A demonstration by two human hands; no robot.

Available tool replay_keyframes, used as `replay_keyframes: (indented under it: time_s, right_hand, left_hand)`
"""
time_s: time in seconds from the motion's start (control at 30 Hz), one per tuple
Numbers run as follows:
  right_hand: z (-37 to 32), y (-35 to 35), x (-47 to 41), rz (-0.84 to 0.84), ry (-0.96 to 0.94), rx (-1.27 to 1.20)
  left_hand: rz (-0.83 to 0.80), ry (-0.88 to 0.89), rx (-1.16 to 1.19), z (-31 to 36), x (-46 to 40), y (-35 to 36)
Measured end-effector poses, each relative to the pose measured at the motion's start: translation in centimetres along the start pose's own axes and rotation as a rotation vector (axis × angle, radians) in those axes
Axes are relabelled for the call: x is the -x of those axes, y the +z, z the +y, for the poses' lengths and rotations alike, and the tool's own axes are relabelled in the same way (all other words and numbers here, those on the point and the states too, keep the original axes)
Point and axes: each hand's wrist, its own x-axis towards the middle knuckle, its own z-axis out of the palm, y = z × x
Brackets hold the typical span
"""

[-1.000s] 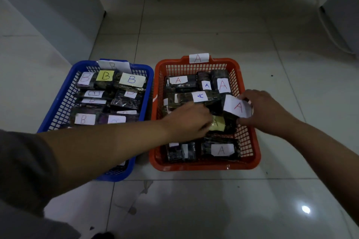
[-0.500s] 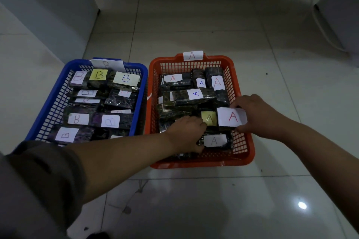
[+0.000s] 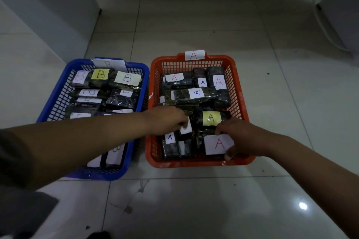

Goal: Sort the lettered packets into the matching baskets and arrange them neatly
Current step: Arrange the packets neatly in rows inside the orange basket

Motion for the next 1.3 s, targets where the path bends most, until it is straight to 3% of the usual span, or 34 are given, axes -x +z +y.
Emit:
replay_keyframes:
  time_s: [0.23, 0.87, 0.93, 1.03, 1.17, 1.3]
  right_hand:
    - [0.6, 0.0, -0.5, 0.027, -0.035, -0.009]
    - [0.2, 1.1, -1.3, -0.01, -0.053, 0.124]
    - [-0.2, 1.0, -1.4, 0.014, -0.06, 0.077]
    - [-1.1, 1.7, -1.7, 0.015, -0.141, -0.029]
    - [-1.1, 1.8, -2.0, -0.036, -0.159, 0.076]
    - [-0.6, 1.2, -2.3, -0.07, -0.139, 0.174]
  left_hand:
    - [-0.101, 0.212, -0.308, -0.4, 3.2, 1.8]
    - [-0.213, 0.23, -0.232, -0.4, 1.6, 1.4]
    - [-0.138, 0.196, -0.154, -0.7, 2.0, 1.5]
    - [0.127, 0.216, -0.204, -1.7, 2.7, 1.5]
    - [0.323, 0.192, -0.238, -2.4, 3.8, 0.7]
    - [0.462, 0.01, -0.123, -3.4, 3.6, 0.1]
